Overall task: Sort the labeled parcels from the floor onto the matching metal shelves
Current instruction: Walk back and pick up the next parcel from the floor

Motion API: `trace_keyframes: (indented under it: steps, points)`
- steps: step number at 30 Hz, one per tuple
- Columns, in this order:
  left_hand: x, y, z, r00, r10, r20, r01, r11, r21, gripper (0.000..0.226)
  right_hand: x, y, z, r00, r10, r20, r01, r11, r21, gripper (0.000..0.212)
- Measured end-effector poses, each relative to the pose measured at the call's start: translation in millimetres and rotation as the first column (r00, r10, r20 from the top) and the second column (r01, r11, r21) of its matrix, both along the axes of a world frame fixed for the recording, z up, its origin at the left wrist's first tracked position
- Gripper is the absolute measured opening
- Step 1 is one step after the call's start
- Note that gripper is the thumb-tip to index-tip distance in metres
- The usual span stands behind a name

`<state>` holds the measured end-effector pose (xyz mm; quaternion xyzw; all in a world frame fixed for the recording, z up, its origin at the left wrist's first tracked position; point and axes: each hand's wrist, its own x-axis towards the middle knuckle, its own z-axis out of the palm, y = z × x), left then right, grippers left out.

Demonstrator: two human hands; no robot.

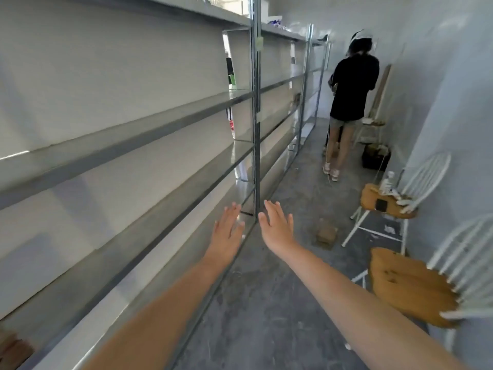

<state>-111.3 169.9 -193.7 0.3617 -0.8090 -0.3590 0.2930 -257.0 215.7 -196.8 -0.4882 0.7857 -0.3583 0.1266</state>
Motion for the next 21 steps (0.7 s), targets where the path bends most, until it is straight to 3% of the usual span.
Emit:
trace_keyframes:
  steps: [7,15,21]
  points:
    - [-148,-30,-4,0.998,-0.025,0.058,0.034,0.988,-0.152,0.049,-137,9,-3,0.994,-0.09,-0.061,0.093,0.994,0.049,0.056]
    - [-270,-48,-13,0.979,-0.17,0.109,0.177,0.983,-0.054,0.051,-273,14,-14,0.973,-0.222,-0.061,0.227,0.966,0.119,0.057]
    - [-338,-67,-25,0.957,-0.171,0.234,0.206,0.969,-0.136,0.052,-327,16,-26,0.958,-0.278,-0.07,0.285,0.945,0.158,0.057]
